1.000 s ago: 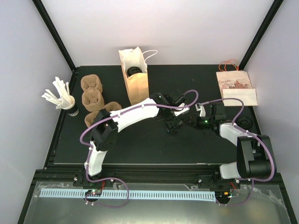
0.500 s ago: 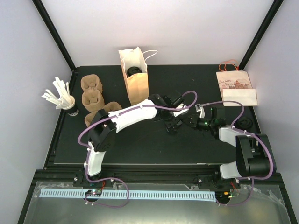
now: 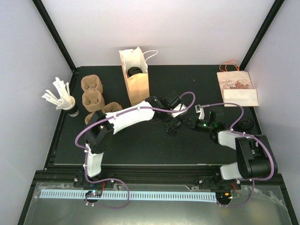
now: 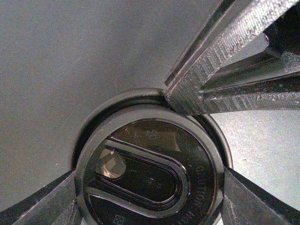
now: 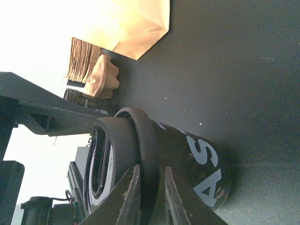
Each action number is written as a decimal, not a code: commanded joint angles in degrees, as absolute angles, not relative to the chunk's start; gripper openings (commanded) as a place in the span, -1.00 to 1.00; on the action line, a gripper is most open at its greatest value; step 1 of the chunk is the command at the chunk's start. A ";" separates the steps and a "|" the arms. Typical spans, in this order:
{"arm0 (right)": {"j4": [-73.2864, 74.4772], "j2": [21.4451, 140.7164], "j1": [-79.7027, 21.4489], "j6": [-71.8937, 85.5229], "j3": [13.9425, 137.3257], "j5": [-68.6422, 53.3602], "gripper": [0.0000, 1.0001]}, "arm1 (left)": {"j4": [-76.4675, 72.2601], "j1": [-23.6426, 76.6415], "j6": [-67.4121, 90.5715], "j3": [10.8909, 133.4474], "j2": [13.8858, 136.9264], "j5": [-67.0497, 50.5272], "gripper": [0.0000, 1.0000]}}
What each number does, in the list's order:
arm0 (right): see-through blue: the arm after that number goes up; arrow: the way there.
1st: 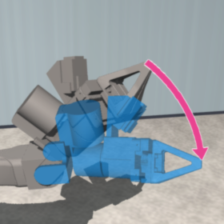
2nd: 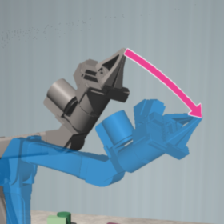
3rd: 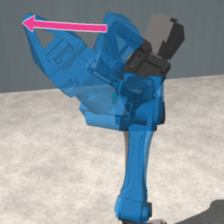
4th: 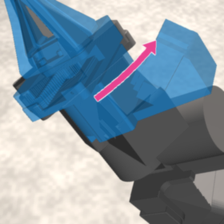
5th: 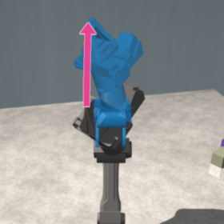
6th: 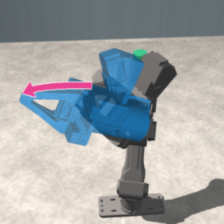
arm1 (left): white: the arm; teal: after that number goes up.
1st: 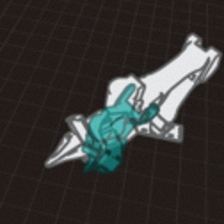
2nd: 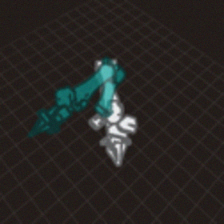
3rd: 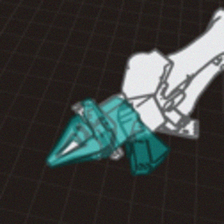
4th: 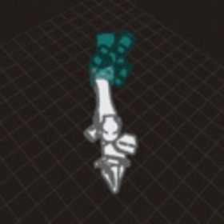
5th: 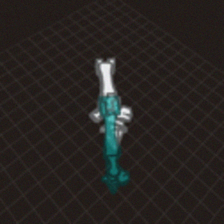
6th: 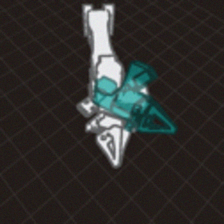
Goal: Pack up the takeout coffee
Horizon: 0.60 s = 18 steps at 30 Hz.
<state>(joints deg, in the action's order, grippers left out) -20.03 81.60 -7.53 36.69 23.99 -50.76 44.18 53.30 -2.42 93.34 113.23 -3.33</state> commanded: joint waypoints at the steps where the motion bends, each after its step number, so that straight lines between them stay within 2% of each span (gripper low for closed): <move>1: -15.10 82.64 -11.58 40.85 16.60 -41.91 -0.69 | 44.92 53.98 -4.13 88.44 117.52 -7.37 0.25; 10: -4.78 68.73 -12.89 38.96 17.59 -40.09 -0.65 | 42.03 54.05 -6.31 81.54 114.67 -9.99 0.24; 15: 2.39 61.05 -13.00 37.25 18.98 -40.89 -0.31 | 43.16 54.10 -8.55 81.54 113.85 -11.62 0.23; 18: 8.51 56.93 -12.83 35.12 23.19 -38.19 -0.28 | 43.77 54.14 -9.85 82.39 112.97 -11.53 0.22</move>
<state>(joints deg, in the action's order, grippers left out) -2.85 61.21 -12.53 38.50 18.98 -40.29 35.75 53.23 -7.55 85.14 109.12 -7.35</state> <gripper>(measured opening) 0.353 0.746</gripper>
